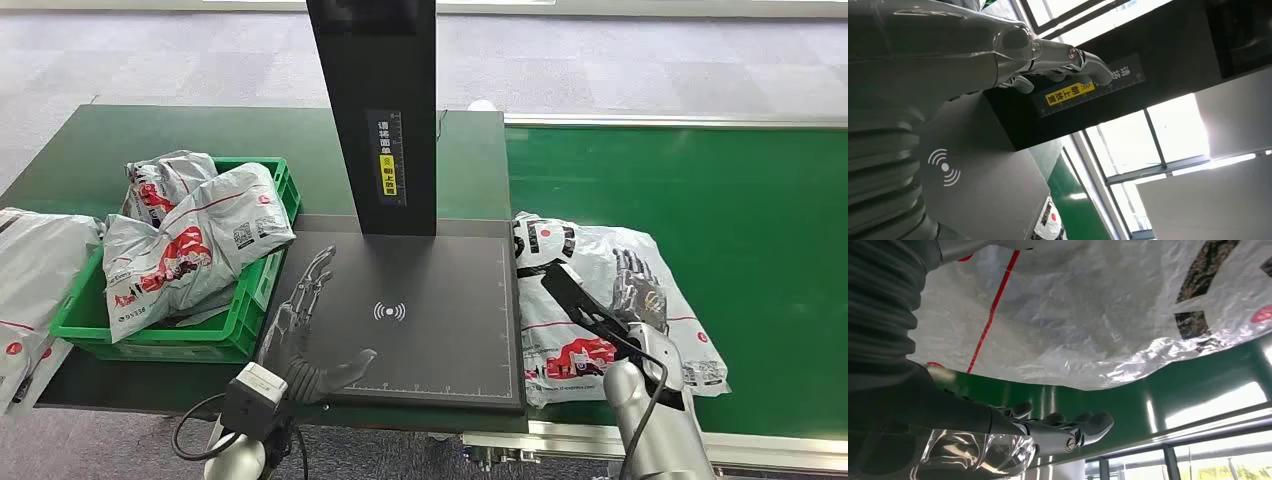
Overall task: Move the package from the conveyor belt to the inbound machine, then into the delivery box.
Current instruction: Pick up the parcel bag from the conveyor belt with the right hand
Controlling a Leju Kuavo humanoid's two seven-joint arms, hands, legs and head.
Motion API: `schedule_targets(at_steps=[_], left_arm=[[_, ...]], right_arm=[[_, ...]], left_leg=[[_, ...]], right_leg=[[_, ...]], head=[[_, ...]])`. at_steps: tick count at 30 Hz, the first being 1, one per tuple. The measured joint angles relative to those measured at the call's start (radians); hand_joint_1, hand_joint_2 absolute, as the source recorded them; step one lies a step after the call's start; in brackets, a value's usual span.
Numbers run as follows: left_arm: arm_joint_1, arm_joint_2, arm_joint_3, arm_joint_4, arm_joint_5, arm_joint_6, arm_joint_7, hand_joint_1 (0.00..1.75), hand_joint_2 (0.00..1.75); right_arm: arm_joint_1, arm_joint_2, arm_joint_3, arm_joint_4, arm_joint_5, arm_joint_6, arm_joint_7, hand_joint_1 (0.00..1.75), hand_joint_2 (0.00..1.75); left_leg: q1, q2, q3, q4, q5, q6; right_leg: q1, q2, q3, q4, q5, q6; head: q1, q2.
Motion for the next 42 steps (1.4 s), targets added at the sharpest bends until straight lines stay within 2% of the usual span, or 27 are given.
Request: schedule_targets(at_steps=[8, 12, 13, 30, 36, 42], left_arm=[[0.004, 0.007, 0.0, -0.002, 0.003, 0.015, 0.008, 0.0, 1.75], [0.004, 0.011, 0.0, -0.002, 0.008, 0.018, 0.012, 0.0, 1.75], [0.004, 0.012, 0.0, -0.002, 0.009, 0.019, 0.012, 0.0, 1.75], [0.004, 0.029, 0.0, -0.002, 0.018, 0.032, 0.02, 0.0, 1.75], [0.016, 0.032, 0.0, -0.012, 0.018, 0.037, 0.021, 0.0, 1.75], [0.039, 0.032, 0.006, -0.031, 0.011, 0.043, 0.017, 0.0, 1.75]], right_arm=[[0.0, -0.009, -0.003, 0.06, 0.05, 0.114, 0.07, 0.04, 1.75], [0.0, -0.018, -0.003, 0.108, 0.062, 0.147, 0.091, 1.7, 1.75], [0.0, -0.019, -0.003, 0.116, 0.061, 0.15, 0.091, 1.75, 1.75], [-0.005, -0.024, -0.003, 0.138, 0.019, 0.172, 0.065, 1.75, 1.75], [0.009, -0.022, -0.016, 0.099, -0.015, 0.074, 0.053, 1.75, 1.75], [0.042, -0.005, -0.06, -0.009, -0.109, -0.103, -0.036, 1.75, 1.75]], left_leg=[[0.0, 0.0, 0.0, 0.0, 0.0, 0.0], [0.0, 0.0, 0.0, 0.0, 0.0, 0.0], [0.0, 0.0, 0.0, 0.0, 0.0, 0.0], [0.0, 0.0, 0.001, 0.0, 0.0, 0.0], [0.0, 0.0, 0.0, 0.0, 0.0, 0.0], [0.0, 0.0, 0.0, 0.0, 0.0, 0.0]], right_leg=[[0.0, 0.0, 0.0, 0.0, 0.0, 0.0], [0.0, 0.0, 0.0, 0.0, 0.001, 0.0], [0.0, 0.0, 0.0, 0.0, 0.001, 0.0], [0.0, 0.0, 0.001, 0.0, 0.001, 0.0], [0.0, 0.0, 0.001, 0.0, 0.001, 0.0], [0.0, 0.0, 0.0, 0.0, 0.001, 0.0]], head=[[0.0, 0.0], [0.0, 0.0], [0.0, 0.0], [0.0, 0.0], [0.0, 0.0], [0.0, 0.0]])
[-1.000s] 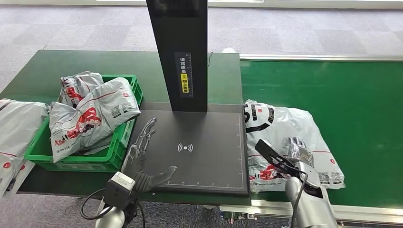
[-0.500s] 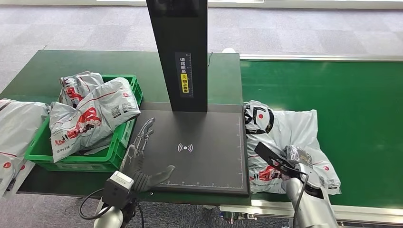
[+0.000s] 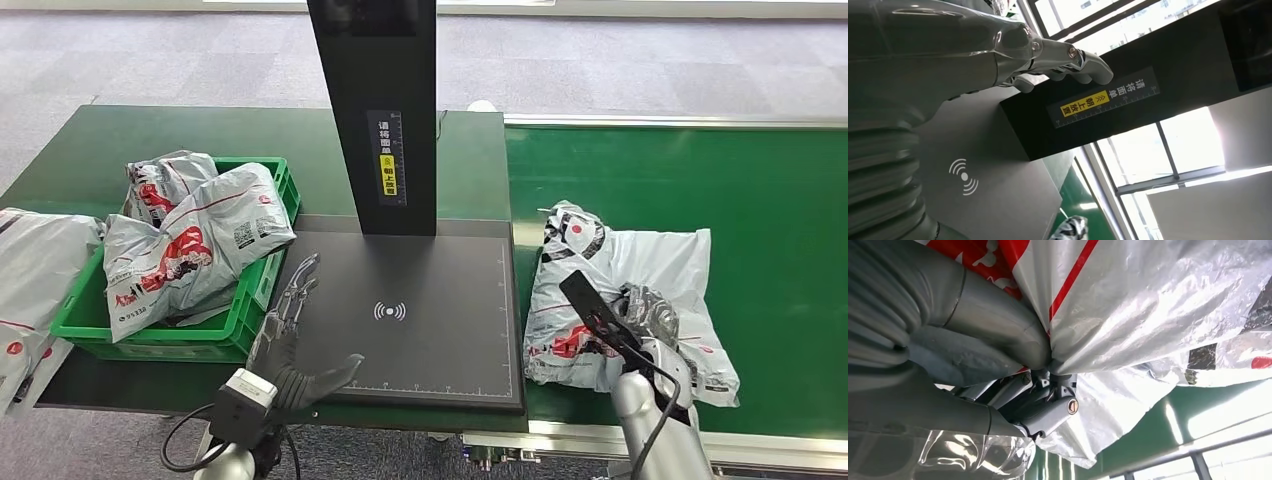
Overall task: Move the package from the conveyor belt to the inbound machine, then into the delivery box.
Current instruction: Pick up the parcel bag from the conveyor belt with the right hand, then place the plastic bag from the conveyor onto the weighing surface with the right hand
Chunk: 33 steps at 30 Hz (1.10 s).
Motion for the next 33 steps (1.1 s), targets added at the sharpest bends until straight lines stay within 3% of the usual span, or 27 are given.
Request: schedule_targets(at_steps=[10, 13, 22, 27, 33], left_arm=[[0.011, -0.002, 0.008, -0.007, -0.004, 0.009, -0.02, 0.0, 1.75], [0.01, -0.006, 0.01, -0.007, -0.003, 0.01, -0.026, 0.0, 1.75], [-0.017, -0.008, 0.01, -0.007, 0.014, 0.006, -0.049, 0.0, 1.75], [-0.028, -0.008, 0.01, -0.005, 0.03, -0.003, -0.058, 0.0, 1.75], [-0.035, -0.007, 0.01, -0.001, 0.049, -0.011, -0.068, 0.0, 1.75]], right_arm=[[0.039, 0.037, -0.044, -0.199, -0.157, -0.208, -0.243, 1.75, 1.75], [0.049, 0.048, -0.044, -0.252, -0.195, -0.219, -0.328, 1.75, 1.75], [0.062, 0.054, 0.074, -0.305, -0.296, 0.18, -0.47, 1.75, 1.75], [0.056, 0.048, 0.211, -0.272, -0.266, 0.294, -0.494, 1.75, 1.75], [0.009, 0.02, 0.387, -0.135, -0.221, 0.33, -0.492, 1.75, 1.75]], left_leg=[[0.0, 0.0, 0.0, 0.0, 0.0, 0.0], [0.0, 0.0, 0.0, 0.0, 0.0, 0.0], [0.0, 0.0, 0.0, 0.0, 0.001, 0.0], [0.001, 0.001, 0.0, 0.0, 0.001, -0.001], [0.0, 0.0, 0.0, 0.0, 0.001, -0.001]], right_leg=[[0.0, 0.0, 0.0, 0.0, 0.0, 0.0], [0.0, 0.0, 0.0, 0.0, 0.0, 0.0], [0.0, 0.0, 0.0, 0.0, 0.0, 0.0], [0.0, 0.001, 0.0, 0.0, 0.0, 0.0], [0.0, 0.0, 0.0, 0.0, 0.001, 0.0]], head=[[0.0, 0.0], [0.0, 0.0], [0.0, 0.0], [0.0, 0.0], [0.0, 0.0]])
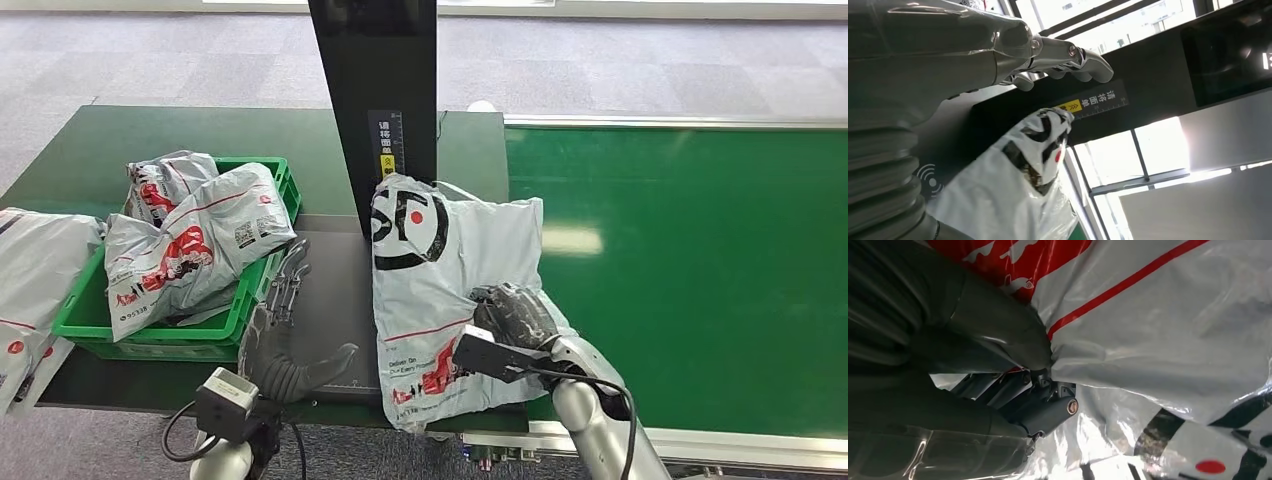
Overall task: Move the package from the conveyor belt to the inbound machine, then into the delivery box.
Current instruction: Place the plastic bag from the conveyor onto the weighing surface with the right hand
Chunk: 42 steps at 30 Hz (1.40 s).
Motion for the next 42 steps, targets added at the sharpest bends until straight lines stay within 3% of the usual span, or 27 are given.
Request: schedule_targets(at_steps=[6, 11, 18, 24, 25, 29, 42], left_arm=[[-0.01, 0.001, -0.001, 0.009, 0.013, -0.001, 0.0, 0.0, 1.75], [-0.014, 0.002, -0.004, 0.015, 0.017, -0.002, -0.001, 0.0, 1.75], [-0.031, 0.006, -0.006, 0.027, 0.029, -0.004, -0.011, 0.0, 1.75], [-0.036, 0.012, -0.006, 0.034, 0.036, -0.012, -0.019, 0.0, 1.75], [-0.038, 0.013, -0.006, 0.035, 0.036, -0.013, -0.02, 0.0, 1.75], [-0.043, 0.013, -0.006, 0.042, 0.036, -0.015, -0.021, 0.0, 1.75], [-0.049, 0.017, -0.007, 0.063, 0.036, -0.02, -0.024, 0.0, 1.75]], right_arm=[[-0.058, -0.012, 0.104, 0.111, 0.001, 0.002, -0.001, 1.75, 1.75], [-0.088, -0.013, 0.15, 0.165, 0.012, -0.07, 0.0, 1.75, 1.75], [-0.09, -0.017, 0.18, 0.165, -0.015, -0.143, -0.096, 1.75, 1.75], [-0.078, -0.02, 0.182, 0.119, -0.095, -0.13, -0.169, 1.75, 1.75], [-0.076, -0.02, 0.182, 0.112, -0.105, -0.128, -0.174, 1.68, 1.75], [-0.068, -0.022, 0.179, 0.092, -0.105, -0.157, -0.152, 0.03, 1.75], [-0.05, -0.027, 0.136, 0.075, -0.104, -0.23, -0.145, 0.0, 1.75]], left_leg=[[0.0, 0.0, 0.0, 0.0, 0.0, 0.0], [0.0, 0.0, 0.001, 0.0, 0.0, 0.0], [0.0, 0.0, 0.001, 0.0, 0.0, 0.0], [0.0, 0.0, 0.001, 0.0, 0.0, 0.0], [0.0, 0.0, 0.001, 0.0, 0.0, 0.0], [0.0, 0.0, 0.001, 0.0, 0.0, 0.0], [0.0, 0.0, 0.001, 0.0, 0.0, 0.0]], right_leg=[[0.0, 0.0, 0.0, 0.0, 0.0, 0.0], [0.0, 0.0, 0.0, 0.0, 0.0, 0.0], [0.0, 0.0, 0.0, 0.0, 0.0, 0.0], [0.0, 0.0, 0.0, 0.0, 0.0, 0.0], [0.0, 0.0, 0.0, 0.0, 0.0, 0.0], [0.0, 0.0, 0.0, 0.0, 0.0, 0.0], [0.0, 0.0, 0.0, 0.0, 0.001, 0.0]], head=[[0.0, 0.0], [0.0, 0.0], [0.0, 0.0], [0.0, 0.0], [0.0, 0.0], [0.0, 0.0], [0.0, 0.0]])
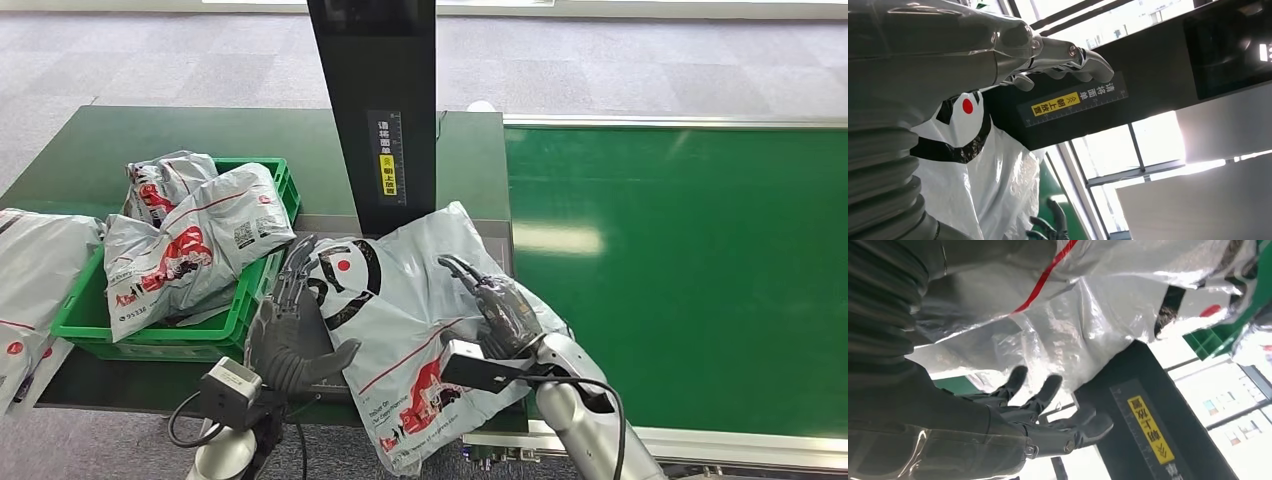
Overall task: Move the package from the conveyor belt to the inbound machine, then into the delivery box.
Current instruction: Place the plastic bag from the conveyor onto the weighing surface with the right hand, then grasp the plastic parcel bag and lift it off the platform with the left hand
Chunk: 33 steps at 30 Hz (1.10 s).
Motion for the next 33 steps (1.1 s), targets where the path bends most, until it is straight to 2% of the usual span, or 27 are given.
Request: schedule_targets(at_steps=[6, 16, 24, 30, 31, 33], left_arm=[[0.0, 0.003, -0.005, 0.002, -0.025, 0.007, 0.001, 0.0, 1.75], [-0.017, 0.024, -0.08, 0.041, -0.32, 0.103, 0.101, 0.0, 1.75], [-0.1, 0.015, -0.161, 0.175, -0.479, 0.134, 0.241, 0.0, 1.75], [-0.176, -0.008, -0.203, 0.315, -0.47, 0.055, 0.296, 0.0, 1.75], [-0.187, -0.011, -0.21, 0.336, -0.477, 0.048, 0.305, 0.1, 1.75], [-0.208, -0.015, -0.222, 0.374, -0.492, 0.036, 0.321, 0.96, 1.75]], right_arm=[[0.042, 0.001, -0.058, -0.085, -0.119, -0.064, -0.105, 0.0, 1.75], [0.11, 0.015, -0.187, -0.28, -0.316, -0.134, -0.195, 0.0, 1.75], [0.145, 0.036, -0.219, -0.34, -0.34, -0.132, -0.209, 0.0, 1.75], [0.151, 0.048, -0.219, -0.346, -0.331, -0.134, -0.213, 0.0, 1.75], [0.152, 0.049, -0.22, -0.346, -0.33, -0.135, -0.213, 0.0, 1.75], [0.153, 0.051, -0.222, -0.346, -0.328, -0.137, -0.214, 0.0, 1.75]], left_leg=[[0.0, 0.0, 0.0, 0.0, 0.0, 0.0], [0.0, 0.0, 0.0, 0.0, 0.0, 0.0], [0.0, 0.0, 0.0, 0.0, 0.0, 0.0], [0.0, 0.0, 0.0, 0.0, 0.001, 0.0], [0.0, 0.0, 0.0, 0.0, 0.001, 0.0], [0.0, 0.0, 0.0, 0.0, 0.001, 0.0]], right_leg=[[0.0, 0.0, 0.0, 0.0, 0.0, 0.0], [0.0, 0.0, 0.0, 0.0, 0.0, 0.0], [0.0, 0.0, 0.0, 0.0, 0.0, 0.0], [0.0, 0.0, 0.0, 0.0, 0.001, 0.0], [0.0, 0.0, 0.0, 0.0, 0.001, 0.0], [0.0, 0.0, 0.0, 0.0, 0.001, 0.0]], head=[[0.0, 0.0], [0.0, 0.0], [0.0, 0.0], [0.0, 0.0], [0.0, 0.0], [0.0, 0.0]])
